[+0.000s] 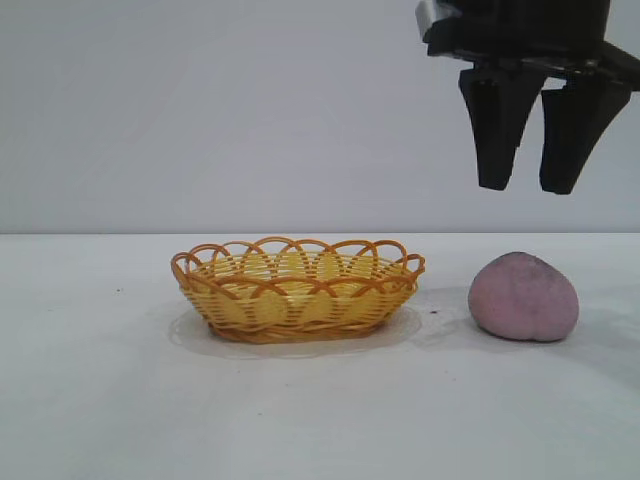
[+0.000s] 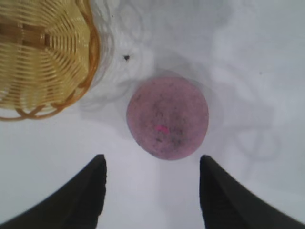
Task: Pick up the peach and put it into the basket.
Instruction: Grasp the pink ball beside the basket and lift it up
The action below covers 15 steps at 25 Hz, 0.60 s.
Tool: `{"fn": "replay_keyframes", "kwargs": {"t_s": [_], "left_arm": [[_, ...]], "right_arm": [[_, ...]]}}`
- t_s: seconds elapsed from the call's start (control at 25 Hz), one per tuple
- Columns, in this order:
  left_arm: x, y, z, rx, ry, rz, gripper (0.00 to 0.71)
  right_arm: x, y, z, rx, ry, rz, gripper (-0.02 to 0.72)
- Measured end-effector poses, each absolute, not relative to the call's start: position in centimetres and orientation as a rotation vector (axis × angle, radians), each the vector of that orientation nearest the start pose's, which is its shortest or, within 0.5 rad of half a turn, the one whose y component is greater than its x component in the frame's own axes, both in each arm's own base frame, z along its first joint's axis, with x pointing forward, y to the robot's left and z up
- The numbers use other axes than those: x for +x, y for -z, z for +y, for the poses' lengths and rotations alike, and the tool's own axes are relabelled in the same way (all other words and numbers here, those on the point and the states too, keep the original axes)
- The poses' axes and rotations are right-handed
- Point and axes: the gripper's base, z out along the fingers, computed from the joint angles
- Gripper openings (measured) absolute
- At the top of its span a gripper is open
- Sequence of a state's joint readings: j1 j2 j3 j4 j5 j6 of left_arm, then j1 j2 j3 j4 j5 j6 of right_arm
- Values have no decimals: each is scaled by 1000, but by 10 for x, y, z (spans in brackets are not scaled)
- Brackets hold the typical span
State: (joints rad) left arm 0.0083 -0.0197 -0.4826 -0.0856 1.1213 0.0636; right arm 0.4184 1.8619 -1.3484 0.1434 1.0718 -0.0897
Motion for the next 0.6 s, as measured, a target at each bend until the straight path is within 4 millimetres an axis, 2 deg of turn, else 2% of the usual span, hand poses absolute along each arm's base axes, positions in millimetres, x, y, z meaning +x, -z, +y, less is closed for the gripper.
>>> {"fn": "replay_keyframes", "kwargs": {"t_s": [0.24, 0.28, 0.4, 0.44, 0.6], "left_arm": [[-9, -268, -7, 65, 60, 2099, 513], [-9, -268, -7, 65, 60, 2099, 513], [-9, -268, -7, 65, 60, 2099, 513], [-9, -268, -7, 65, 60, 2099, 513], [-9, -268, -7, 65, 60, 2099, 513]], "right_arm": [[333, -186, 160, -676, -205, 3045, 398], [334, -182, 161, -676, -203, 3049, 358], [337, -173, 162, -674, -198, 3054, 350], [338, -169, 162, -674, -195, 3061, 305], [339, -159, 163, -677, -185, 3078, 307]]}}
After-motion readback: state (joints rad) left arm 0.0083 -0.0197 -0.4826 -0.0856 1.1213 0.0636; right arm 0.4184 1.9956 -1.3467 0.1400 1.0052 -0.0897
